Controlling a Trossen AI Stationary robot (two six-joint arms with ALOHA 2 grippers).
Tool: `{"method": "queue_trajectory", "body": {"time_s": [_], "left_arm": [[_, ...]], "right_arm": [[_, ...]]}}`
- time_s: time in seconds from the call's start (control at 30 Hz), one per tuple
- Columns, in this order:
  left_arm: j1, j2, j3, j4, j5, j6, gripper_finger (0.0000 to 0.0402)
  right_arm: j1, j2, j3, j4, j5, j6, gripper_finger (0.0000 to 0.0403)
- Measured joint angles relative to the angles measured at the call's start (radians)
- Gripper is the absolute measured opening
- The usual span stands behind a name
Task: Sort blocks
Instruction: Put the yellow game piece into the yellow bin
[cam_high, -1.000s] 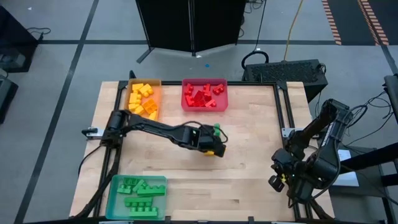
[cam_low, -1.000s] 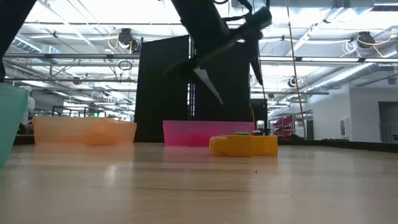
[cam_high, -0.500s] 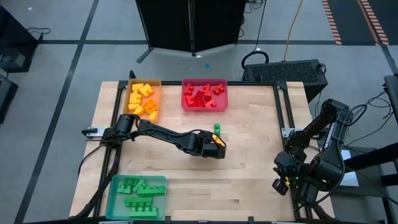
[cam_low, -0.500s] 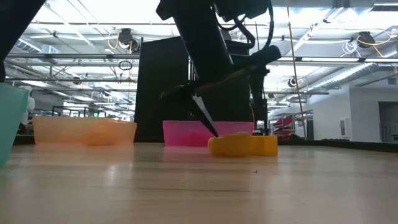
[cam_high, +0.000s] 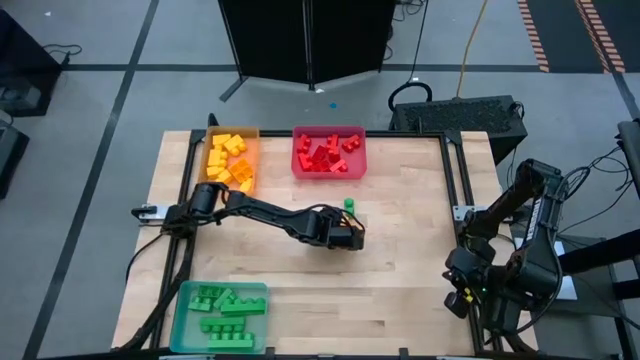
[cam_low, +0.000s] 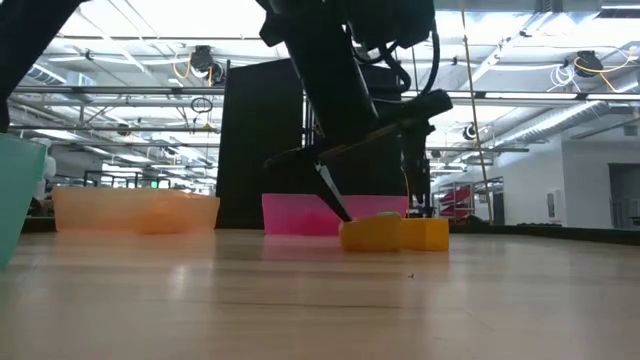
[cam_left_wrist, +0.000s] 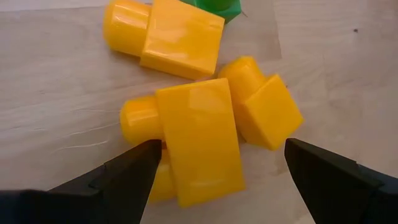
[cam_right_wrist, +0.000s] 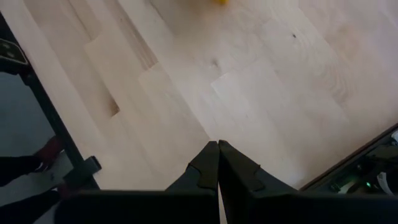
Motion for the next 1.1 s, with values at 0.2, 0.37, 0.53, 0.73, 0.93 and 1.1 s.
{"method": "queue_trajectory", "body": {"time_s": [0.2,0.37,0.53,0.73,0.93,1.1], "left_arm": [[0.001,0.001,0.0,-0.057,0.018,0.006,0.0353],[-0.002,0.002,0.0,-0.078,0.026,0.007,0.0346],[-0.005,0.003,-0.002,-0.122,0.031,0.015,0.0287],[-0.004,0.003,-0.003,-0.119,0.031,0.034,0.0185],[-0.006,0.002,-0.003,-0.116,0.037,0.097,0.01],[-0.01,-0.014,0.013,-0.141,0.05,0.209,0.0046]], "right_arm": [[0.0,0.0,0.0,0.0,0.03,0.0,0.0],[0.0,0.0,0.0,-0.001,0.032,-0.001,0.0],[0.0,0.0,0.0,0.0,0.033,0.0,0.0],[0.0,0.0,0.0,0.0,0.08,0.0,0.0],[0.0,0.0,0.0,0.005,0.082,0.0,0.0],[0.0,0.0,0.0,0.011,0.082,0.0,0.0]]}}
